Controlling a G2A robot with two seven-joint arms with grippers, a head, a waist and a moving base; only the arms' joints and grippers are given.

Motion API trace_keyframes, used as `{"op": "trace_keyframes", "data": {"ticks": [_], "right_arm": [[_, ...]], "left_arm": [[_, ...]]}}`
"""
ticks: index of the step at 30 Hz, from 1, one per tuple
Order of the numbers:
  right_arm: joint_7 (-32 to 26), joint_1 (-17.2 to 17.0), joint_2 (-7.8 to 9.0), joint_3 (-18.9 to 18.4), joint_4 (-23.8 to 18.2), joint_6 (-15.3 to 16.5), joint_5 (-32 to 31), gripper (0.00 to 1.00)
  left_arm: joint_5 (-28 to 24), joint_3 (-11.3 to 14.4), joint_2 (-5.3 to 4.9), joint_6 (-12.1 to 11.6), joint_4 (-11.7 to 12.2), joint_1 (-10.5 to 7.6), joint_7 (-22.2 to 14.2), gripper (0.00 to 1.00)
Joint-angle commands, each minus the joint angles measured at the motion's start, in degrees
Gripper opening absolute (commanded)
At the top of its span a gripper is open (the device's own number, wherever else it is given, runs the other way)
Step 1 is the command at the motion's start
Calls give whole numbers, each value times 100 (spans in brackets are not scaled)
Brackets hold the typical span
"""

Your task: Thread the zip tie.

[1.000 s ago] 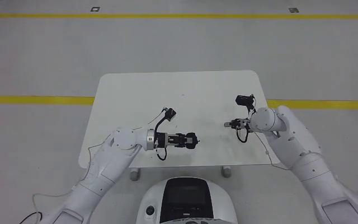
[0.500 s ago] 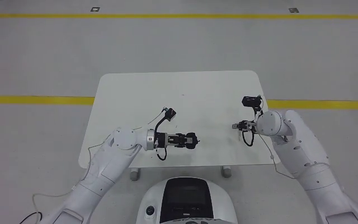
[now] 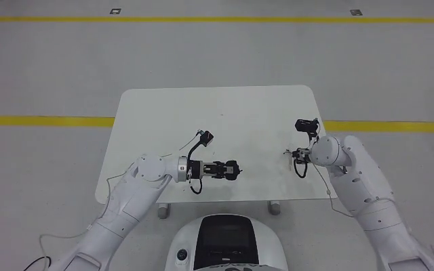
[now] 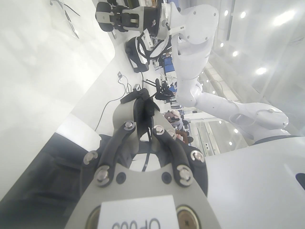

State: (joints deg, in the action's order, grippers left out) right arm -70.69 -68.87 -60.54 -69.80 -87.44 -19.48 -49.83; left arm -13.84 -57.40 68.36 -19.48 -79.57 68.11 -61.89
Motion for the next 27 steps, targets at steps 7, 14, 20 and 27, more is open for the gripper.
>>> {"op": "trace_keyframes", "data": {"ticks": [7,14,20,27], "right_arm": [[-5,167,-236,49,485,0,-176,0],[-2,330,-449,132,926,0,-392,4],[-54,450,-629,101,1268,0,-679,5],[-68,514,-815,9,1490,0,-869,9]], "left_arm": [[0,0,0,0,0,0,0,0],[0,0,0,0,0,0,0,0],[0,0,0,0,0,0,0,0],[0,0,0,0,0,0,0,0]]}}
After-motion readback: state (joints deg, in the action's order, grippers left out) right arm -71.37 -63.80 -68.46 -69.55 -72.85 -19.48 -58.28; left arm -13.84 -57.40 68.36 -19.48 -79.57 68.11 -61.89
